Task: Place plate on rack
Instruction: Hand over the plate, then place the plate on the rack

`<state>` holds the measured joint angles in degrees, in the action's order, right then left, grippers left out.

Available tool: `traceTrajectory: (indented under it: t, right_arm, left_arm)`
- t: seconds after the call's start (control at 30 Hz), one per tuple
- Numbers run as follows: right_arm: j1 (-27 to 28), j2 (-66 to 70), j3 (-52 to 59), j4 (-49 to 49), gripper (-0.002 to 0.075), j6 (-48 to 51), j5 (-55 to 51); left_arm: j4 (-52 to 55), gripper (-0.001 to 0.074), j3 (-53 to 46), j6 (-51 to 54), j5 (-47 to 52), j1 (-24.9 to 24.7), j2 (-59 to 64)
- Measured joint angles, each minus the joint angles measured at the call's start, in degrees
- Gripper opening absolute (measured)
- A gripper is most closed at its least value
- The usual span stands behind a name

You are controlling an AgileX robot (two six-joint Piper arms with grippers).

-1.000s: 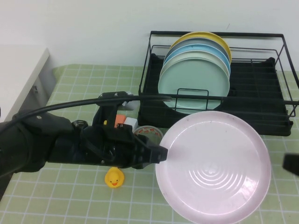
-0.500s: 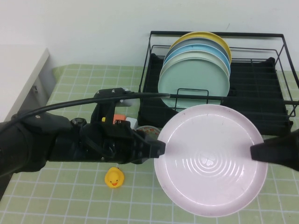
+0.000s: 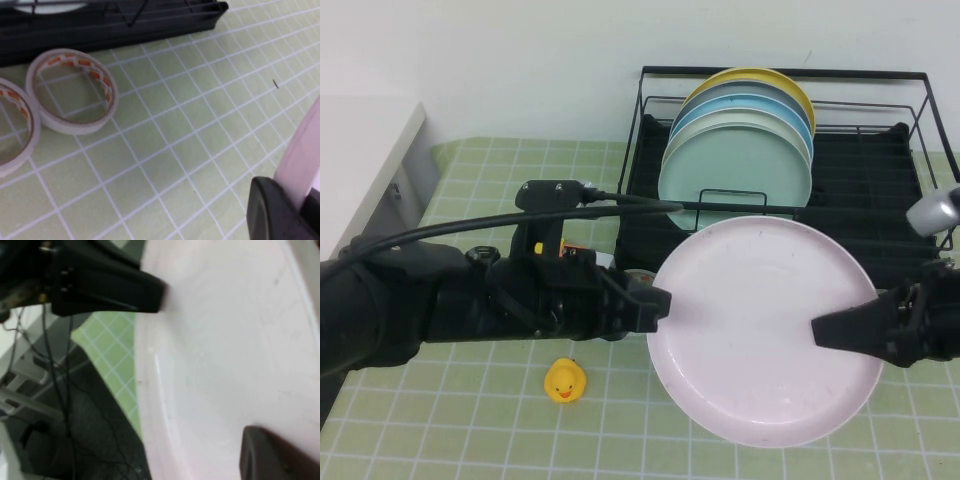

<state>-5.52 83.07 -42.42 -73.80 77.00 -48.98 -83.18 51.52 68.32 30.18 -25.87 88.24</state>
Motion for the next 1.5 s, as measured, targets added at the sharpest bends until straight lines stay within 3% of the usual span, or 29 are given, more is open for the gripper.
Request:
traceTrajectory:
  t: [0.17, 0.4, 0.5, 0.6, 0.7, 0.77, 0.87, 0.97, 1.13, 1.5]
  right_arm:
    - [-0.5, 1.4, 0.0, -0.9, 0.0131, 1.9, 2.0]
    - [-0.4, 1.5, -4.0, -0.9, 0.013, 11.6, 6.8]
    - [-0.4, 1.8, -7.3, -1.1, 0.013, 19.9, 10.8]
    - [-0.4, 2.0, -11.2, -2.1, 0.013, 27.8, 15.4]
    - [-0.4, 3.4, -15.7, -5.6, 0.013, 34.8, 18.1]
    - [-0.4, 5.4, -19.5, -7.2, 0.013, 37.7, 18.3]
    - [-0.4, 9.7, -25.5, -7.6, 0.0129, 39.9, 17.1]
    - [-0.4, 14.8, -32.4, -7.6, 0.0129, 41.1, 14.5]
    - [-0.4, 24.0, -42.2, -7.2, 0.0129, 41.4, 11.8]
    - [-0.4, 39.4, -56.1, -1.3, 0.0129, 39.6, 9.7]
  left_arm:
    - [-0.9, 0.0087, -0.1, 0.5, -0.5, 0.0, 0.0]
    - [-1.1, 0.0483, -0.1, 0.4, -6.9, 0.0, -0.5]
    - [1.5, 0.055, -0.1, 0.3, -10.4, 0.0, -2.2]
    - [4.2, 0.0566, -0.4, -0.1, -12.5, 0.0, -4.9]
    - [5.0, 0.051, -1.9, -2.9, -15.6, 0.0, -8.5]
    - [5.1, 0.0402, -3.4, -4.4, -17.8, 0.0, -11.1]
    - [5.1, 0.0182, -7.0, -5.2, -20.9, 0.0, -15.9]
    - [4.7, 0.0055, -11.1, -5.3, -23.2, 0.0, -21.1]
    - [2.6, 0.0006, -19.1, -6.1, -23.8, 0.0, -30.0]
    - [2.2, 0.0, -31.0, -12.9, -20.2, 0.0, -41.9]
